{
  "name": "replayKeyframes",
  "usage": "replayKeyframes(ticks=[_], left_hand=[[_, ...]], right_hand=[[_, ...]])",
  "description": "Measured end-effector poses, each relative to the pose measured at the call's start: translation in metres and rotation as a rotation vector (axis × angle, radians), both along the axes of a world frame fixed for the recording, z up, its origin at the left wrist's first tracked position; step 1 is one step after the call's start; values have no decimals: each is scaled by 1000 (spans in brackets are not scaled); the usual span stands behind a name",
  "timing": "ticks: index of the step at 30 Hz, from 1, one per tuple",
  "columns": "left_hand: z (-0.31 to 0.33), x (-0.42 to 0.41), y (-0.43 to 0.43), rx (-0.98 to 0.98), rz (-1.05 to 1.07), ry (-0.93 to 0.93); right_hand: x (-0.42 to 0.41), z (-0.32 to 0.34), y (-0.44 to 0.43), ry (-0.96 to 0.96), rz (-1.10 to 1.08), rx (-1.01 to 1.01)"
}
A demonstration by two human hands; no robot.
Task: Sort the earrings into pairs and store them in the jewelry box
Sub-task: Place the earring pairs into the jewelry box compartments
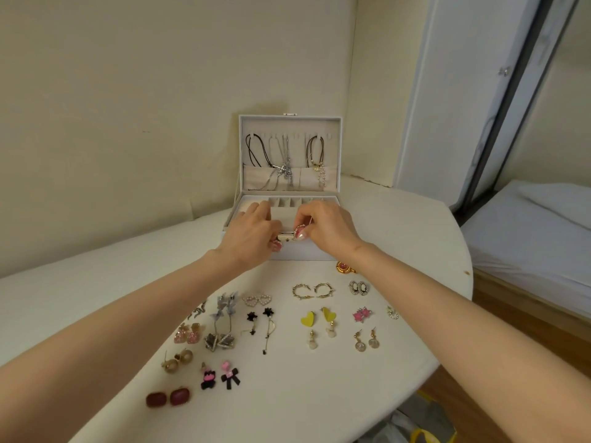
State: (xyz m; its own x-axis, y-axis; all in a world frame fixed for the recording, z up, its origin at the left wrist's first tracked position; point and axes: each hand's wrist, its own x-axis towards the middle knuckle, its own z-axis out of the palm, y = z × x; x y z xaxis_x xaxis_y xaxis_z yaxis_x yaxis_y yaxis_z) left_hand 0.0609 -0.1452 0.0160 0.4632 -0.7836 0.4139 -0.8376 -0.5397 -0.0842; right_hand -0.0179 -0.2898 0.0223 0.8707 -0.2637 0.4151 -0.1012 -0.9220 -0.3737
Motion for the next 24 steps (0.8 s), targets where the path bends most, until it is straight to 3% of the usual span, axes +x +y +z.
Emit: replayKeyframes(ticks=[24], left_hand=[[6, -13, 42, 82, 81, 15]], right_hand=[[-2, 3, 15, 17, 294, 418]])
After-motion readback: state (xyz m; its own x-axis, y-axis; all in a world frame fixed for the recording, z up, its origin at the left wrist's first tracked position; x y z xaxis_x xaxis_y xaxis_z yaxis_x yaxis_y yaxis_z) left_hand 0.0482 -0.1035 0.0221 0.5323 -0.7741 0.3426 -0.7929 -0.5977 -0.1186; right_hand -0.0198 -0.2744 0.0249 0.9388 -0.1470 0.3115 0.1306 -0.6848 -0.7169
